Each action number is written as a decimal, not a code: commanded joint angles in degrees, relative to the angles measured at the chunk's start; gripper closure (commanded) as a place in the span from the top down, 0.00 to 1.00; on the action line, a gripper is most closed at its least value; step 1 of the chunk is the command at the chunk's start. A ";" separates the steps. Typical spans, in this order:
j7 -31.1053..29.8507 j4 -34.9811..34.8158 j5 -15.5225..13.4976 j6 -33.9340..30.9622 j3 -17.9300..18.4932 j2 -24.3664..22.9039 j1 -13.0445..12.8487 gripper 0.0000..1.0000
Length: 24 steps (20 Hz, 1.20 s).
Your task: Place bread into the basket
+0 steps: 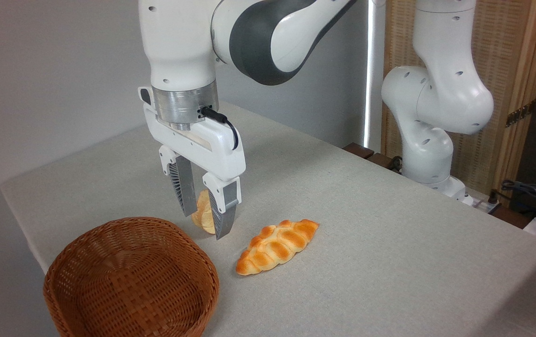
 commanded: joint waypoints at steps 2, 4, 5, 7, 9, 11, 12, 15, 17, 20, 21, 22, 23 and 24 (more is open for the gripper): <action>1.23 1.19 0.01 -0.75 -0.07 1.23 -0.63 1.00; 1.23 1.19 0.01 -0.66 -0.07 1.23 -0.63 1.00; 1.23 1.19 0.01 -0.66 -0.07 1.23 -0.63 1.00; 1.15 1.19 0.01 -0.66 -0.07 1.23 -0.63 1.00; 1.14 1.19 0.01 -0.66 -0.07 1.32 -0.63 1.00; 1.14 1.19 0.01 -0.66 -0.07 1.32 -0.63 1.00; 0.80 1.19 0.01 -0.66 -0.07 1.23 -0.63 1.00; 0.71 1.19 0.01 -0.66 0.37 1.23 -0.54 1.00; 0.71 1.19 0.01 -0.66 0.20 1.23 -0.63 1.00; 0.79 1.19 -0.08 -0.22 0.02 1.41 -0.63 1.00; 0.79 1.19 0.01 -0.13 0.02 1.76 -0.63 1.00; 0.79 1.19 -0.08 -0.05 0.02 1.76 -0.63 1.00; 0.88 1.19 0.01 -0.04 0.02 1.76 -0.63 1.00; 0.97 1.19 0.01 0.04 0.02 1.76 -0.63 1.00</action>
